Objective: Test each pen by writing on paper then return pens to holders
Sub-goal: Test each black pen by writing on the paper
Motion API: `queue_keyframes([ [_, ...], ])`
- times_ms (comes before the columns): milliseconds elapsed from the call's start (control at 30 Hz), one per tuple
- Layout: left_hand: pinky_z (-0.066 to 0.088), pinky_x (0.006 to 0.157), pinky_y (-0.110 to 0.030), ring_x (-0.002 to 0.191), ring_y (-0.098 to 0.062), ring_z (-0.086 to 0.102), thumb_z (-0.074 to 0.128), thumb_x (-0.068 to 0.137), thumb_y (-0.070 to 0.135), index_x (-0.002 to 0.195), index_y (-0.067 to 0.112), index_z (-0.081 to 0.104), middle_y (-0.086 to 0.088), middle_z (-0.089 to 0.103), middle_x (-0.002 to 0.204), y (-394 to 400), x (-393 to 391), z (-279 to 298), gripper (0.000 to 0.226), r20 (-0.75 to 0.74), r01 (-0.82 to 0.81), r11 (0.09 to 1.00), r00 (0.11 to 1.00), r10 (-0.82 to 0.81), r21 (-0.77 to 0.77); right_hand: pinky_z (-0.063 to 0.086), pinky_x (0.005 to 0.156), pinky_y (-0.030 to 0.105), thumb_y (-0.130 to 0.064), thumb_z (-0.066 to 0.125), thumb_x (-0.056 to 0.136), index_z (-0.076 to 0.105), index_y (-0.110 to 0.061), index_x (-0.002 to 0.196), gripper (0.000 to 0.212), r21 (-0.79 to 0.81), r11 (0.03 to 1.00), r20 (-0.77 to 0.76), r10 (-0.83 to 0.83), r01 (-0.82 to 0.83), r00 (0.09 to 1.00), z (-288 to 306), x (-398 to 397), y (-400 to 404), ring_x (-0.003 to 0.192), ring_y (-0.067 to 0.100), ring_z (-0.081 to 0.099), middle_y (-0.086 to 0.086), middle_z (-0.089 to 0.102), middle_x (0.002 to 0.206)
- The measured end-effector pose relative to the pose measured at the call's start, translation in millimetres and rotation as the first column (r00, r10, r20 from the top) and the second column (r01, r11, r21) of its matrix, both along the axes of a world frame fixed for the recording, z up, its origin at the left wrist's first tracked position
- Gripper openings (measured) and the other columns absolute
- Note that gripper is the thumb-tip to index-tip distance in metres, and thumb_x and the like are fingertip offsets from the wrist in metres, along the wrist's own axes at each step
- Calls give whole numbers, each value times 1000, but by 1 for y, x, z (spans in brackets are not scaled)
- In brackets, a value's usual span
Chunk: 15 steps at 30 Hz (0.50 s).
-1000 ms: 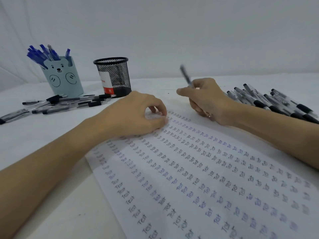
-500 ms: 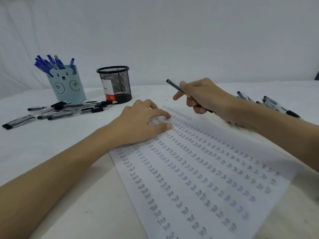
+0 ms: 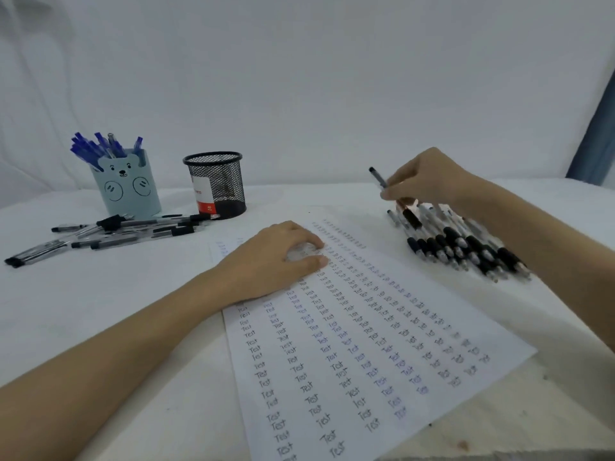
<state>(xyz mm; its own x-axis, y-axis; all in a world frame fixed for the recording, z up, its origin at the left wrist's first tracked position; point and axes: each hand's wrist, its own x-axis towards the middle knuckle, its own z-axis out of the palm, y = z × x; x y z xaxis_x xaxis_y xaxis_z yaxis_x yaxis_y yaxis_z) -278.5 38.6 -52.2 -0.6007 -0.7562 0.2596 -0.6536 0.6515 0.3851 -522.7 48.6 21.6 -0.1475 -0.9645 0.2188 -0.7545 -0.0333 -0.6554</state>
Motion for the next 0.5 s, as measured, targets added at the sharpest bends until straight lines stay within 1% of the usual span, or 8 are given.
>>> queue_keyframes([
  [33, 40, 99, -28, 113, -5, 49, 48, 86, 56, 118, 34, 59, 11, 52, 126, 1, 0, 0, 41, 4, 8, 1000, 1000, -8, -1, 38, 48, 15, -16, 75, 78, 71, -5, 92, 17, 2, 1000, -34, -12, 12, 999, -1, -6, 2, 48, 4, 52, -2, 63, 54],
  [100, 40, 101, -30, 115, -3, 49, 44, 83, 61, 120, 34, 57, 13, 53, 128, 2, 0, 1, 48, 4, 25, 1000, 1000, -25, 15, 38, 52, 19, -18, 77, 76, 63, -9, 98, 28, 3, 999, -114, -53, 53, 992, -7, -15, 1, 60, 9, 56, 0, 62, 65],
  [200, 38, 105, -32, 120, -2, 47, 42, 78, 64, 122, 35, 55, 15, 53, 130, 5, 3, 2, 54, -20, 28, 997, 999, -26, 67, 35, 56, 24, -17, 76, 75, 56, -8, 96, 30, -7, 995, -286, -100, 102, 953, -18, -21, 0, 78, 18, 50, -1, 50, 78],
  [233, 37, 106, -32, 121, -2, 46, 43, 79, 62, 122, 35, 55, 16, 52, 131, 6, 3, 3, 52, -28, 25, 997, 999, -23, 76, 35, 55, 24, -17, 76, 75, 55, -8, 92, 28, -2, 995, -331, -97, 103, 939, -20, -23, 0, 78, 18, 49, 0, 49, 80],
  [267, 36, 106, -32, 121, -2, 45, 44, 81, 61, 122, 35, 55, 16, 52, 131, 6, 4, 3, 50, -34, 24, 996, 999, -21, 81, 34, 53, 23, -17, 76, 75, 55, -8, 88, 26, 10, 995, -353, -89, 99, 932, -22, -26, -1, 73, 16, 49, 0, 50, 79],
  [367, 37, 106, -32, 121, -1, 46, 42, 78, 64, 122, 37, 55, 18, 52, 130, 6, 4, 3, 53, -45, 25, 996, 999, -22, 82, 34, 50, 23, -21, 78, 74, 57, -8, 78, 24, 44, 995, -333, -71, 90, 940, -22, -33, -1, 61, 9, 47, -1, 53, 69],
  [433, 38, 105, -33, 120, 0, 46, 42, 77, 65, 121, 38, 55, 19, 52, 129, 5, 4, 2, 54, -50, 23, 996, 999, -19, 86, 34, 51, 23, -22, 77, 75, 58, -8, 78, 24, 33, 996, -322, -68, 83, 944, -22, -35, -3, 61, 9, 47, -2, 53, 66],
  [500, 39, 104, -32, 118, 0, 47, 43, 80, 63, 120, 37, 56, 19, 53, 128, 3, 4, 0, 50, -60, 28, 996, 998, -23, 80, 34, 52, 24, -24, 75, 77, 58, -8, 80, 24, 3, 997, -309, -70, 75, 948, -21, -35, -4, 62, 10, 48, -2, 53, 66],
])
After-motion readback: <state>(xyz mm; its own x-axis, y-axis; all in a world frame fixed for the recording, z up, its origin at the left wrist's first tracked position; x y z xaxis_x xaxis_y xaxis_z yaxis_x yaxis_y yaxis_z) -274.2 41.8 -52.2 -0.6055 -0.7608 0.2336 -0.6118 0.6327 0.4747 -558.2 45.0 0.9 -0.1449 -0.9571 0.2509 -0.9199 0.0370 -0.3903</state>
